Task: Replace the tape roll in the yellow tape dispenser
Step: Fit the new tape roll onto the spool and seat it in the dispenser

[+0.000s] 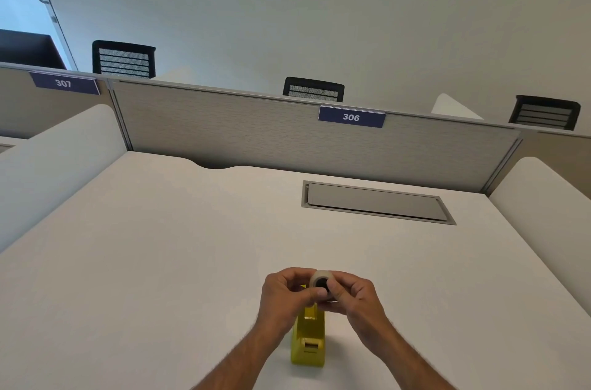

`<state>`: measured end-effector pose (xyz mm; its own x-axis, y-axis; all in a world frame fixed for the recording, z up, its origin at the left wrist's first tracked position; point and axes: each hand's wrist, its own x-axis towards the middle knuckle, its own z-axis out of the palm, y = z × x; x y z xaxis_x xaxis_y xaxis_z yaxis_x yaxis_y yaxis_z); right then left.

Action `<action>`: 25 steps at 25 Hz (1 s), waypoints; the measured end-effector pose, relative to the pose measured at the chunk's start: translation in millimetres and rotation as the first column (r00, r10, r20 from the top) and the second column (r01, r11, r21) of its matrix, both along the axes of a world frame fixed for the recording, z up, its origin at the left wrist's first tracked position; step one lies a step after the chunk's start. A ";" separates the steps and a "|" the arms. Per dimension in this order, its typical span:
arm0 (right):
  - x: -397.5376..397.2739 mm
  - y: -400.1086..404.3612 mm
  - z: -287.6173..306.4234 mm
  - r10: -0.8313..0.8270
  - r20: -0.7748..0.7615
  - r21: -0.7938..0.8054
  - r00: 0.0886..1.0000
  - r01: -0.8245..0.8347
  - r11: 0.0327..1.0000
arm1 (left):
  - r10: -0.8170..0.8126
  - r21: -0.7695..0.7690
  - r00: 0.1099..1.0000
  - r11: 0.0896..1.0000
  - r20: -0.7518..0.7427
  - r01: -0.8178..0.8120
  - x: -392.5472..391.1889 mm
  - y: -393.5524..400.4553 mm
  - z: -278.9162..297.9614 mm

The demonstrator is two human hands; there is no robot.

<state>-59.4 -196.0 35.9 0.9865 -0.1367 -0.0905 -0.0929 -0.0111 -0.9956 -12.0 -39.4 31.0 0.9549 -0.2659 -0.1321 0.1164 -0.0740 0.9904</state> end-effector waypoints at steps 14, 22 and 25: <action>3.7 2.2 -2.1 -0.048 0.008 0.032 0.999 0.048 0.998 | 0.183 0.086 0.970 0.976 0.160 -0.199 -7.9 -6.8 1.3; 8.6 0.7 -12.3 -0.034 0.059 -0.105 0.998 0.040 0.994 | 0.095 0.083 0.984 0.991 0.151 -0.108 0.8 -1.0 -5.9; 13.2 -2.0 -18.4 -0.035 0.047 -0.190 0.998 0.044 0.981 | 0.062 0.100 0.990 0.992 0.126 -0.075 5.1 2.9 -8.4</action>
<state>-46.3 -198.0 17.6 0.9823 -0.1864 -0.0160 -0.0536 -0.1986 -0.9786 -6.9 -36.5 22.6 0.9811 -0.1901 -0.0366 0.0031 -0.1737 0.9848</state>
